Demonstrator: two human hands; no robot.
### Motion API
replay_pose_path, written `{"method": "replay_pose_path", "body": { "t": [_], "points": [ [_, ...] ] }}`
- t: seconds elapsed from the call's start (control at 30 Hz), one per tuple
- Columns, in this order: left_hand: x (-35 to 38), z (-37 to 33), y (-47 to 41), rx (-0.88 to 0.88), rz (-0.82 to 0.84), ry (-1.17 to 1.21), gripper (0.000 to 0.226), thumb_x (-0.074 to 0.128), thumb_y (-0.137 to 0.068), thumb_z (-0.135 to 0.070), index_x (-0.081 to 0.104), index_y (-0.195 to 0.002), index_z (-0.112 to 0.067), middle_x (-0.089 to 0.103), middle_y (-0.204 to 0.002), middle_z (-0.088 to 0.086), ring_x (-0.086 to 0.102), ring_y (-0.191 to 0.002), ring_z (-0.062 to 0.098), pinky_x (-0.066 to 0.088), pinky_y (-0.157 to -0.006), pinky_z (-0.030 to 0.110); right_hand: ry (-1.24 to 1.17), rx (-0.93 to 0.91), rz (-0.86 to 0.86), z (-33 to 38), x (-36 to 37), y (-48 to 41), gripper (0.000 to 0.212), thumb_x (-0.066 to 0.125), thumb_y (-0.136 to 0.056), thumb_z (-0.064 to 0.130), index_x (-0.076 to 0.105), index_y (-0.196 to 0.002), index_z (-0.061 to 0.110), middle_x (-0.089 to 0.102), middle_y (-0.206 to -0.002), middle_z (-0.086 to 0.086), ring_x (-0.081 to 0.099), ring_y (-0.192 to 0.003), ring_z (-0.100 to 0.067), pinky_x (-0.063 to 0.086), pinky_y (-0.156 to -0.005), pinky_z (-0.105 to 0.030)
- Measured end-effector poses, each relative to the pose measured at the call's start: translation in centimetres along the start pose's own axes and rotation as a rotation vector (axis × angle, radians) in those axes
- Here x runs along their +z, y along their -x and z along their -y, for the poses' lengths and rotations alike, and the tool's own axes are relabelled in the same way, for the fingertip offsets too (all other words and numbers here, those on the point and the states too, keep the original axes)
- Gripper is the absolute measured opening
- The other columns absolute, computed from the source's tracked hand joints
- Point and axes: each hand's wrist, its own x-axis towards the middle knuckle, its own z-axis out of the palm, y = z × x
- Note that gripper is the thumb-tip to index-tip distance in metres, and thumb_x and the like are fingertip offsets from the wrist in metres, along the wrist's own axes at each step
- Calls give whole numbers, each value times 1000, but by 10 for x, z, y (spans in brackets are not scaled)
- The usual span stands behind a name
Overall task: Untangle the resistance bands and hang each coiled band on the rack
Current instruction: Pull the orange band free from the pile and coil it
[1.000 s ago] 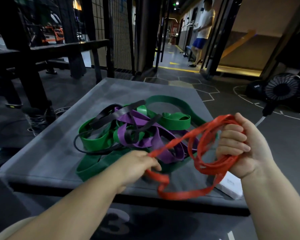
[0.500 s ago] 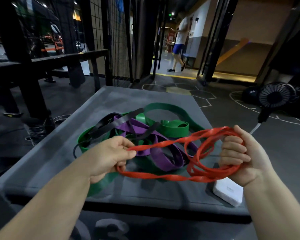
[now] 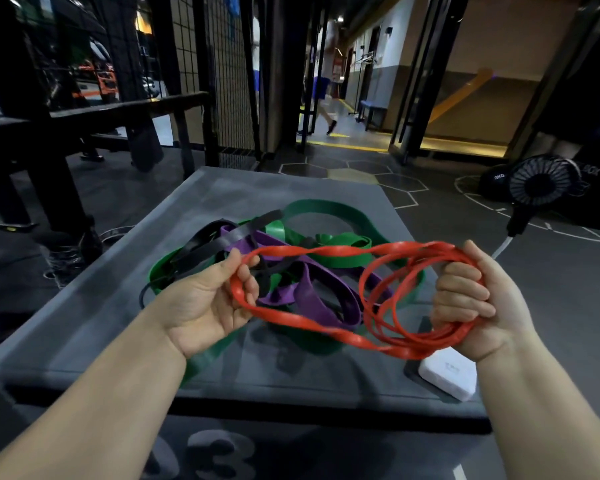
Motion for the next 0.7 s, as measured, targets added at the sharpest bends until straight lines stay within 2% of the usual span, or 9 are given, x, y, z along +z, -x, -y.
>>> {"method": "replay_pose_path", "body": {
  "t": [0.1, 0.17, 0.3, 0.4, 0.47, 0.57, 0.63, 0.7],
  "points": [
    [-1, -1, -1, 62, 24, 63, 81, 101, -24, -20, 70, -99, -17, 63, -63, -6, 66, -61, 12, 56, -55, 26, 21, -2, 4, 0, 0, 0, 68, 23, -102, 58, 62, -78, 7, 44, -59, 4, 43, -49, -10, 46, -58, -27],
    [-2, -2, -1, 84, 53, 63, 80, 99, -32, -15, 66, -104, -19, 62, -65, -4, 66, -64, 15, 56, -56, 30, 20, -7, 4, 0, -1, 0, 69, 23, -101, 58, 62, -79, 6, 44, -59, 4, 43, -50, -9, 47, -59, -27],
    [-1, -3, 3, 92, 132, 48, 51, 92, -48, -14, 68, -92, -18, 59, -64, -5, 65, -65, 16, 57, -64, 31, 6, -18, -7, 0, -3, 1, 67, 24, -102, 58, 61, -77, 8, 44, -58, 5, 42, -48, -9, 47, -57, -27],
    [3, -2, 7, 191, 208, 12, 53, 96, -44, -16, 74, -92, -21, 65, -74, -6, 68, -79, 14, 57, -75, 30, -4, -11, -7, 0, -3, 1, 69, 23, -101, 59, 61, -76, 7, 43, -57, 4, 42, -48, -10, 46, -58, -27],
    [4, -2, 5, 260, 171, -10, 53, 97, -40, -17, 75, -87, -28, 68, -77, -11, 67, -82, 9, 55, -71, 25, 1, -9, -1, -2, -2, 0, 69, 22, -101, 59, 61, -77, 7, 43, -58, 4, 42, -48, -9, 46, -58, -27],
    [4, -1, 1, 281, 144, 11, 52, 97, -39, -21, 73, -84, -32, 67, -78, -13, 62, -74, 6, 47, -61, 20, 3, -7, 10, -4, -1, -1, 68, 23, -102, 57, 61, -76, 7, 43, -58, 3, 43, -49, -10, 47, -58, -28],
    [6, -1, 3, 260, 157, 45, 42, 92, -49, -16, 73, -83, -31, 67, -79, -11, 63, -70, 8, 50, -65, 21, -9, -5, 14, -3, -1, -2, 68, 24, -102, 58, 61, -76, 7, 43, -58, 4, 43, -49, -10, 47, -58, -28],
    [9, 0, 4, 236, 148, 7, 22, 74, -68, -11, 74, -80, -29, 68, -78, -6, 64, -65, 9, 54, -65, 23, -15, -14, -1, -3, -2, -1, 67, 25, -102, 58, 60, -75, 7, 44, -57, 5, 43, -48, -9, 46, -58, -27]
  ]
}}
